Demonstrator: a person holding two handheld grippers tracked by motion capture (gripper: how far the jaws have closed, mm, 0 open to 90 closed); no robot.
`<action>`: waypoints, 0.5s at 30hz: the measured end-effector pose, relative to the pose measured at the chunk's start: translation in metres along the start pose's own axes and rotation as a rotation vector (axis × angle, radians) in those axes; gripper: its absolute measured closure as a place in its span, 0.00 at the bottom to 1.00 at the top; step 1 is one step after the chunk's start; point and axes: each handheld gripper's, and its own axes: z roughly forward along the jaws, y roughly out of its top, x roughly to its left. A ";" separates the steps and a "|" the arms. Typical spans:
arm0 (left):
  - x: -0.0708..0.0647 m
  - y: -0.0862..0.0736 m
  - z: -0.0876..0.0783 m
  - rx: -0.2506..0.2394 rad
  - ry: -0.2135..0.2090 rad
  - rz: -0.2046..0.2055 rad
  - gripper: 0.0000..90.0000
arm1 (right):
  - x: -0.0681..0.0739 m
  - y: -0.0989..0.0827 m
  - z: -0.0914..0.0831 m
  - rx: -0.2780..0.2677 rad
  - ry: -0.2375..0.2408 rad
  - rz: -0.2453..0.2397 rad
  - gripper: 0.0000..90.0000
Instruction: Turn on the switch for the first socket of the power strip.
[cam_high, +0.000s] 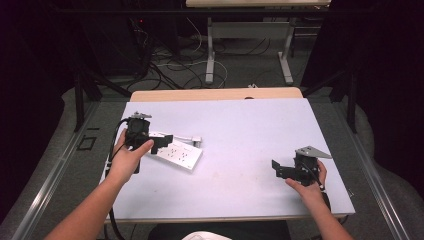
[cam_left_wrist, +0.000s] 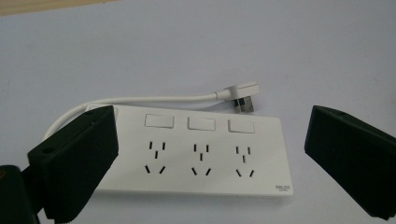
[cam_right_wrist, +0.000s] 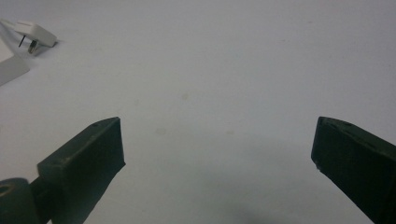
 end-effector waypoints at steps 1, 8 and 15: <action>0.000 -0.001 -0.002 -0.009 -0.004 -0.005 0.03 | 0.000 0.000 0.000 -0.001 0.000 -0.001 0.02; 0.004 -0.013 -0.014 -0.044 -0.017 -0.013 0.03 | -0.001 0.000 -0.001 0.000 -0.003 -0.001 0.02; 0.012 -0.027 -0.025 -0.074 -0.015 -0.041 0.04 | 0.001 0.000 0.000 -0.001 -0.002 0.003 0.02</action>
